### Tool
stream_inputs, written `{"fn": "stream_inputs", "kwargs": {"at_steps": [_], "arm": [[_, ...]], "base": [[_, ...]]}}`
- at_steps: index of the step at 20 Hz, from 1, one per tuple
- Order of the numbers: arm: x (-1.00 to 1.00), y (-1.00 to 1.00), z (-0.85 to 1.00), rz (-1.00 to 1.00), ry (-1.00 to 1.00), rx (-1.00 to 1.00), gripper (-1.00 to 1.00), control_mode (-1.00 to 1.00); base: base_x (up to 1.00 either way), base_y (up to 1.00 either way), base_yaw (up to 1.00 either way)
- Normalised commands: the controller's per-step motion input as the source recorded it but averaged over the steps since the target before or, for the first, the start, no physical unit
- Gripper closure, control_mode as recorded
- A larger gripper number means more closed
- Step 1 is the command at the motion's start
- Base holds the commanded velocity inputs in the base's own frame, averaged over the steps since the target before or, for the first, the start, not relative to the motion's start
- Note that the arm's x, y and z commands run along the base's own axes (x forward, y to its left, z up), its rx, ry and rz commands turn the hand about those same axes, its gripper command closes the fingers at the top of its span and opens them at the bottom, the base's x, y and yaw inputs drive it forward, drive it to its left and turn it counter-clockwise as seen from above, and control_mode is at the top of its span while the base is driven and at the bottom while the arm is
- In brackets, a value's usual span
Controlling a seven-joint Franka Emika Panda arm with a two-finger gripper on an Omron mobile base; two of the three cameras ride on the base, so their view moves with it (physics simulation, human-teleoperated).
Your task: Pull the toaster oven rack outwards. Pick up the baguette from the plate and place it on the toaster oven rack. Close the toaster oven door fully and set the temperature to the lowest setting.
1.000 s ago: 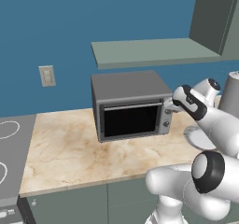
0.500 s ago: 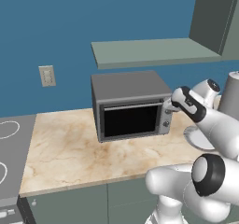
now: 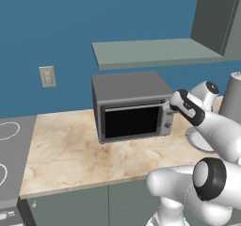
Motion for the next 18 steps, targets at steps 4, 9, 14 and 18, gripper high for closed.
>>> {"fn": "stream_inputs", "kwargs": {"at_steps": [4, 9, 14, 18], "arm": [[0.12, 0.03, -0.01, 0.00, 0.00, -0.02, 1.00, -1.00], [0.10, 0.00, -0.02, 0.00, 0.00, 0.00, 1.00, -1.00], [0.07, 0.00, -0.06, 0.00, 0.00, 0.00, 1.00, -1.00], [0.07, 0.00, -0.08, 0.00, 0.00, 0.00, 1.00, -1.00]], "base": [[0.00, 0.00, 0.00], [0.00, 0.00, 0.00], [0.00, 0.00, 0.00], [0.00, 0.00, 0.00]]}}
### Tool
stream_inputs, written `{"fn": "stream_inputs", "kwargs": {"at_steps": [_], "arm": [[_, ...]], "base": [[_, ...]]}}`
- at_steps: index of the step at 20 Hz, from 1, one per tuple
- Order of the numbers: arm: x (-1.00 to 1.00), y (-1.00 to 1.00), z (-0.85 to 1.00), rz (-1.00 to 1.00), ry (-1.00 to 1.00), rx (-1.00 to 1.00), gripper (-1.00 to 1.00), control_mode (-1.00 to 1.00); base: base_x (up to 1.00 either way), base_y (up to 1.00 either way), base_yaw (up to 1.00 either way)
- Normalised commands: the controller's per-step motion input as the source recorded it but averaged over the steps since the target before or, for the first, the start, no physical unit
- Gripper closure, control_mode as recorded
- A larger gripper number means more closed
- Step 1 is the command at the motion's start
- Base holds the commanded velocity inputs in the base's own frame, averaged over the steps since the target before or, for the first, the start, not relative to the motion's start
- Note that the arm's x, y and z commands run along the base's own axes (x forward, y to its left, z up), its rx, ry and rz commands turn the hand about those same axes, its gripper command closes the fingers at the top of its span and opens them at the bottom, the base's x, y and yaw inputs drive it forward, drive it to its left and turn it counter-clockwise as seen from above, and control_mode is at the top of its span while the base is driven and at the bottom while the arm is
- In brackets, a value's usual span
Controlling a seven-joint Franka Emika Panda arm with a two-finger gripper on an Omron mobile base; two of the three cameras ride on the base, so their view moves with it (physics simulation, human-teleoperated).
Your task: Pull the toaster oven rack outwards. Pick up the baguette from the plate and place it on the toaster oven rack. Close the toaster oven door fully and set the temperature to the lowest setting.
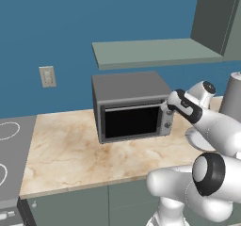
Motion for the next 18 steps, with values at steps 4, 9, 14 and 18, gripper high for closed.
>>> {"fn": "stream_inputs", "kwargs": {"at_steps": [4, 9, 14, 18], "arm": [[0.06, 0.00, -0.10, 0.00, 0.00, 0.00, 1.00, -1.00], [0.09, 0.00, -0.15, 0.00, 0.01, 0.00, 1.00, -1.00], [0.09, 0.00, -0.29, 0.00, 0.06, 0.00, 1.00, -1.00], [0.01, 0.00, -0.27, 0.00, 0.03, 0.00, 1.00, -1.00]], "base": [[0.00, 0.00, 0.00], [0.00, 0.00, 0.00], [0.00, 0.00, 0.00], [0.00, 0.00, 0.00]]}}
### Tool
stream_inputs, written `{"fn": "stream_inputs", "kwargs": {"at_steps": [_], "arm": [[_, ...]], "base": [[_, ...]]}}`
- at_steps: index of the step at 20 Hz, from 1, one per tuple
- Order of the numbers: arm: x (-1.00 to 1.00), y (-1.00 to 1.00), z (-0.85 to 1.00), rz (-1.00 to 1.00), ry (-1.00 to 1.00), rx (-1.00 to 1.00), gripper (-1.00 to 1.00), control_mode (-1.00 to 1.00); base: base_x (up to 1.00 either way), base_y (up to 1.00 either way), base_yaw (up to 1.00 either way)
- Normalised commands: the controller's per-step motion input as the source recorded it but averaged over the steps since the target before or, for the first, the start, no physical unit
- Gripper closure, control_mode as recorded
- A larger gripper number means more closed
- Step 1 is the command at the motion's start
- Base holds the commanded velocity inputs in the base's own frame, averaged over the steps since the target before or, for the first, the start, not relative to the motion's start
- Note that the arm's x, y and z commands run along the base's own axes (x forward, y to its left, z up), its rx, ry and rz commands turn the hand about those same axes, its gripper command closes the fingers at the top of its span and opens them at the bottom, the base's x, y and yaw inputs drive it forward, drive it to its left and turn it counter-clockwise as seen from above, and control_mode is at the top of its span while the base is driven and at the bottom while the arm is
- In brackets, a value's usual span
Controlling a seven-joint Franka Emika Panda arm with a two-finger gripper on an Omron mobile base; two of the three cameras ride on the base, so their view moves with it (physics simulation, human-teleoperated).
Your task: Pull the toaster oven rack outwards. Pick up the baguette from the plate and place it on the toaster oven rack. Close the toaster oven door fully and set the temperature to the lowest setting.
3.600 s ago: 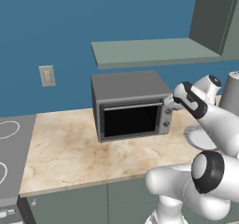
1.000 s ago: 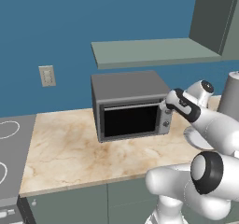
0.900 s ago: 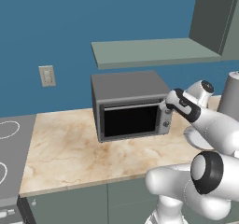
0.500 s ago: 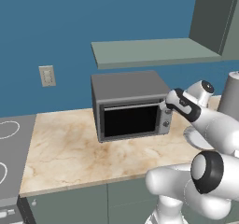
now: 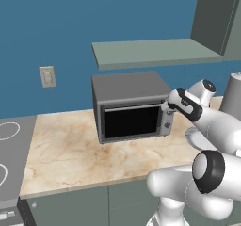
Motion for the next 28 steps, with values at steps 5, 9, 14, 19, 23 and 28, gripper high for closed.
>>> {"fn": "stream_inputs", "kwargs": {"at_steps": [5, 9, 14, 19, 23, 28], "arm": [[0.00, 0.00, -0.21, 0.00, 0.00, 0.00, 1.00, -1.00], [0.00, 0.00, -0.22, 0.00, 0.00, 0.00, 1.00, -1.00], [0.00, 0.00, -0.16, 0.00, 0.00, 0.00, 1.00, -1.00], [0.00, 0.08, -0.05, 0.00, 0.00, 0.00, 1.00, -1.00], [0.00, 0.14, 0.00, 0.00, 0.00, 0.00, 1.00, -1.00], [0.11, 0.03, 0.00, 0.00, 0.00, 0.00, 1.00, -1.00]], "base": [[0.00, 0.00, 0.00], [0.00, 0.00, 0.00], [0.00, 0.00, 0.00], [0.00, 0.00, 0.00], [0.00, 0.00, 0.00], [0.00, 0.00, 0.00]]}}
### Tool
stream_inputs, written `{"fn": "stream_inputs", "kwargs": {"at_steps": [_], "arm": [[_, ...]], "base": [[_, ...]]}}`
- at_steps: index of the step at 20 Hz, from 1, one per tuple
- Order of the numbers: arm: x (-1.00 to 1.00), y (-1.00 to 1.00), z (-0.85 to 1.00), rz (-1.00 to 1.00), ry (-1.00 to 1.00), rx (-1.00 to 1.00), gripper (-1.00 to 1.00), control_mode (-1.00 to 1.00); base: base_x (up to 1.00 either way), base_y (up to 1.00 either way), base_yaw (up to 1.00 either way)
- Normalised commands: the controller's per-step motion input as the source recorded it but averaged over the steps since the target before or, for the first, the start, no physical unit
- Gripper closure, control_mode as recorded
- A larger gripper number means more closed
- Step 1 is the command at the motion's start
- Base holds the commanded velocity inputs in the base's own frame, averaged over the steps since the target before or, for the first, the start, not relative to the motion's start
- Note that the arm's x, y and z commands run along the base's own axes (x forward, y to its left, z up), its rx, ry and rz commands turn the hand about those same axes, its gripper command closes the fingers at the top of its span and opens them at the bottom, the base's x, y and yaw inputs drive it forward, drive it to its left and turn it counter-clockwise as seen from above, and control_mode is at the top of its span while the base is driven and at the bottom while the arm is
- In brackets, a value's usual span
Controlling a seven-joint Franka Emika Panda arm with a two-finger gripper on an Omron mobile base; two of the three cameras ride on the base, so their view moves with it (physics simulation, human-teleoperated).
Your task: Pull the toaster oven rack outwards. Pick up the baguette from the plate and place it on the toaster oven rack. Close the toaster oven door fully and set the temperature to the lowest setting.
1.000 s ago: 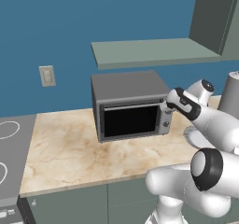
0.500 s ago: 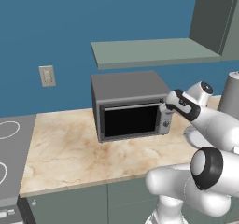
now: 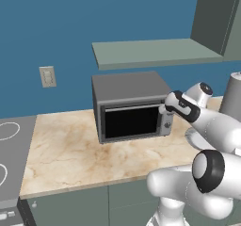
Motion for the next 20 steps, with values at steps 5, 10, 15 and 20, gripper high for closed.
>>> {"fn": "stream_inputs", "kwargs": {"at_steps": [5, 10, 15, 20], "arm": [[0.19, -0.05, 0.00, 0.00, 0.00, 0.00, 1.00, -1.00], [0.21, -0.01, 0.00, 0.00, 0.00, 0.00, 1.00, -1.00], [0.31, 0.00, -0.05, 0.00, 0.02, 0.00, 1.00, -1.00], [0.40, 0.00, -0.20, 0.00, 0.06, 0.00, 1.00, -1.00]], "base": [[0.00, 0.00, 0.00], [0.00, 0.00, 0.00], [0.00, 0.00, 0.00], [0.00, 0.00, 0.00]]}}
